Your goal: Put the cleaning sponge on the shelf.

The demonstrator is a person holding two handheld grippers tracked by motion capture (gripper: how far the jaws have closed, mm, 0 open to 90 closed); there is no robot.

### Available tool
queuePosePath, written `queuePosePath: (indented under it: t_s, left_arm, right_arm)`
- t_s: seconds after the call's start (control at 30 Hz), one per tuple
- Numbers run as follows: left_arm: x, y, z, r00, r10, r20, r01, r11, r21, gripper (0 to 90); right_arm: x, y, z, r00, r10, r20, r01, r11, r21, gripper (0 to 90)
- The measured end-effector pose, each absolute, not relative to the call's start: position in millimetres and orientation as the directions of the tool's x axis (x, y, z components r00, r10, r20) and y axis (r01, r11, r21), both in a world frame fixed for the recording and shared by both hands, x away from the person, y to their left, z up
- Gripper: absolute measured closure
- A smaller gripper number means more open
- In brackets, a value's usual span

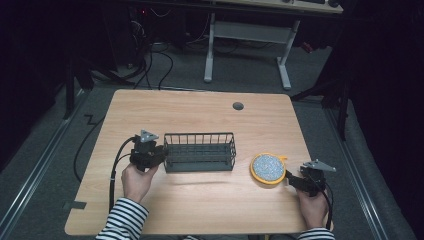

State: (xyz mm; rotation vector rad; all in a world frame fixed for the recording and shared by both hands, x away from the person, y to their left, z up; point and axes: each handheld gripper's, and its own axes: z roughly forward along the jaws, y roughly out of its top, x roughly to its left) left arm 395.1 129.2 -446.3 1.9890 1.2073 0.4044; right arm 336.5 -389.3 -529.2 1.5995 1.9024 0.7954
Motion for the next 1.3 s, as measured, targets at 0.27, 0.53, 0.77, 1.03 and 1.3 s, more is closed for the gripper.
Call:
queuePosePath:
  t_s: [0.27,0.53,0.77,1.03,1.3]
  left_arm:
    - [383.3,131.6,-447.8,0.506,0.853,-0.132,0.606,-0.242,0.758,71.1]
    - [379.8,132.9,-448.1,0.510,0.849,-0.137,0.603,-0.239,0.761,70.3]
    - [379.2,138.3,-444.8,0.507,0.848,-0.157,0.588,-0.207,0.782,50.1]
    - [372.3,152.3,-435.5,0.490,0.857,-0.157,0.547,-0.163,0.821,43.5]
    - [366.3,173.1,-439.7,0.459,0.871,-0.172,0.539,-0.119,0.834,43.7]
  right_arm:
    - [336.5,-389.2,-529.2,-0.161,0.987,-0.021,0.678,0.126,0.725,34.1]
    - [336.5,-389.1,-529.2,-0.160,0.987,-0.020,0.678,0.125,0.725,34.1]
    - [336.5,-389.1,-529.3,-0.160,0.987,-0.021,0.678,0.125,0.725,34.2]
    - [336.5,-389.1,-529.2,-0.160,0.987,-0.021,0.678,0.125,0.725,34.2]
    - [336.5,-389.1,-529.2,-0.160,0.987,-0.021,0.678,0.125,0.725,34.2]
